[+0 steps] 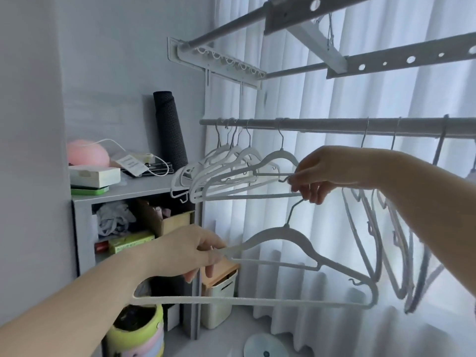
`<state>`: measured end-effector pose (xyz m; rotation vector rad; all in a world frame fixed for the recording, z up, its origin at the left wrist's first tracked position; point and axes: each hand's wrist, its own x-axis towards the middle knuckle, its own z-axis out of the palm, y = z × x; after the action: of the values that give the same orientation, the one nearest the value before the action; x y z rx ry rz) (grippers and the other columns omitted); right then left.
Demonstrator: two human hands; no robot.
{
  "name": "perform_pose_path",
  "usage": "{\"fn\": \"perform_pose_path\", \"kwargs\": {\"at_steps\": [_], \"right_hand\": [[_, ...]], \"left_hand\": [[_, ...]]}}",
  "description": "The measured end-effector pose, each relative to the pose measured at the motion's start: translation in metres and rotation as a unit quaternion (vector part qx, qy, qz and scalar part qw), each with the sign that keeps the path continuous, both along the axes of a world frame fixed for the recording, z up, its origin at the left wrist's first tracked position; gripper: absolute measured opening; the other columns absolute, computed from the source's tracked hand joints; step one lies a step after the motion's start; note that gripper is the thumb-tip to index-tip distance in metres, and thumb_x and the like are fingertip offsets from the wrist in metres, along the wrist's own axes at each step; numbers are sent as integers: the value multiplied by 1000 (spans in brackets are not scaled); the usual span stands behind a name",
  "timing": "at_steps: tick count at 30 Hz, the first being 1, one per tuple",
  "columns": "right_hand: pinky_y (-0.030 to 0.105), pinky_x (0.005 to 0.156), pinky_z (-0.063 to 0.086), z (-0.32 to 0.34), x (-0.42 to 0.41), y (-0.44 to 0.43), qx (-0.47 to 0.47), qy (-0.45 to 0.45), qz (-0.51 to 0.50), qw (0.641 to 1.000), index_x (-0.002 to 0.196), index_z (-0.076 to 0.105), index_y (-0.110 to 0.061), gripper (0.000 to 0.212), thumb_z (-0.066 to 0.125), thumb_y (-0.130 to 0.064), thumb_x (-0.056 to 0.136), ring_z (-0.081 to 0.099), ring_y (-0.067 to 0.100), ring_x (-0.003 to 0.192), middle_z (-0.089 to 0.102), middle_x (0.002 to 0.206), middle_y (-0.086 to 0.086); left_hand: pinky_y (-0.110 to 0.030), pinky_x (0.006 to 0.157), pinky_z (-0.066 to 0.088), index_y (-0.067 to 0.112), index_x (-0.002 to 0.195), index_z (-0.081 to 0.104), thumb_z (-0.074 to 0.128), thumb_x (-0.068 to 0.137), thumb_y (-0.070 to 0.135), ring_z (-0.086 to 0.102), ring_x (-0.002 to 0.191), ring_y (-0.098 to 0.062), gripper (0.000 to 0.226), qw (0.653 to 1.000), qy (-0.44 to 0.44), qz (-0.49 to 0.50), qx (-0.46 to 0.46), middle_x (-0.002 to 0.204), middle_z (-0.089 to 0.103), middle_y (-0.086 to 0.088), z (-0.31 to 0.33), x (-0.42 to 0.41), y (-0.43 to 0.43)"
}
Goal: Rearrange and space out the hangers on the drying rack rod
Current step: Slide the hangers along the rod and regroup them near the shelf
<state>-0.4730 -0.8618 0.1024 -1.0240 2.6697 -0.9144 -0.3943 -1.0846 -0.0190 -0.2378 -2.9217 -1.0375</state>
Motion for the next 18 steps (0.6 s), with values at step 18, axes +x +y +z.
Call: {"fn": "perform_pose_path", "kwargs": {"at_steps": [18], "right_hand": [[20,44,55,-35,108,-89,-266,-77,-81,957,76,58,-8,21,47,1,91,58,8,33,60,62,8]], "left_hand": [[-20,85,39,23,127,48,45,90,42,50,100,-6,42,996,67,45,33,105,51,14,-20,103,-30]]}}
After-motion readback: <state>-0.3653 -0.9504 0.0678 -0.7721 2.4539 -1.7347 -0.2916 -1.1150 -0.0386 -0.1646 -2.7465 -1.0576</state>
